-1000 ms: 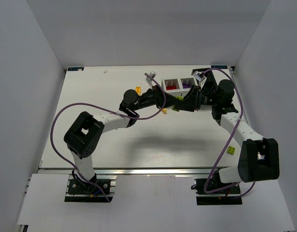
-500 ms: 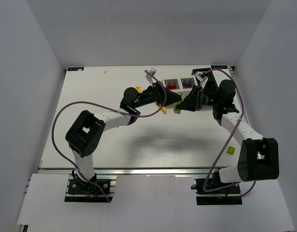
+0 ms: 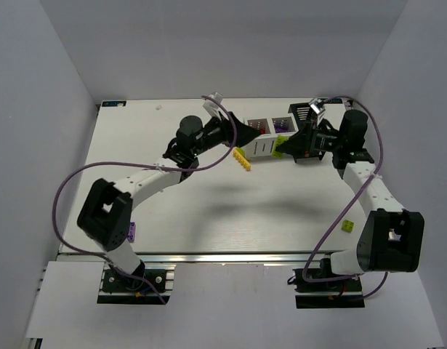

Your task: Sort the legos into containers by color

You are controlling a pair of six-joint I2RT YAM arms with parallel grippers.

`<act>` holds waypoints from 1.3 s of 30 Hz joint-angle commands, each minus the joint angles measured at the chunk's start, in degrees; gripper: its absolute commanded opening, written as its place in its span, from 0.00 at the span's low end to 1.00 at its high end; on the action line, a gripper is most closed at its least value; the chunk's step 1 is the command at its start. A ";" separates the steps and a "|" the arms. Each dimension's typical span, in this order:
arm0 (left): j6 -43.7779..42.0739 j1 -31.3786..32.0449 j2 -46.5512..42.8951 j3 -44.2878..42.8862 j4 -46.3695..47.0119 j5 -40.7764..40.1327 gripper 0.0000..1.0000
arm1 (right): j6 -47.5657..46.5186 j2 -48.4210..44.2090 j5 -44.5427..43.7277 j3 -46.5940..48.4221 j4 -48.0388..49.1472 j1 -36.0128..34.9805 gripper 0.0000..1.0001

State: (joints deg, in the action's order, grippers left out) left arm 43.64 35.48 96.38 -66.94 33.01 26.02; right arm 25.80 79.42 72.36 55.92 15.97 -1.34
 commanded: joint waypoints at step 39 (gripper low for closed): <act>-29.75 -2.79 -29.67 17.89 -41.36 -11.96 0.86 | -34.33 22.45 -63.83 28.81 -29.85 1.96 0.56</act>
State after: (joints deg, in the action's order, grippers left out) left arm 14.37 32.88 67.24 -48.62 -8.97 12.80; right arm -8.08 102.06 7.73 82.67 -13.85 0.62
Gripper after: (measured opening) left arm 0.860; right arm 0.548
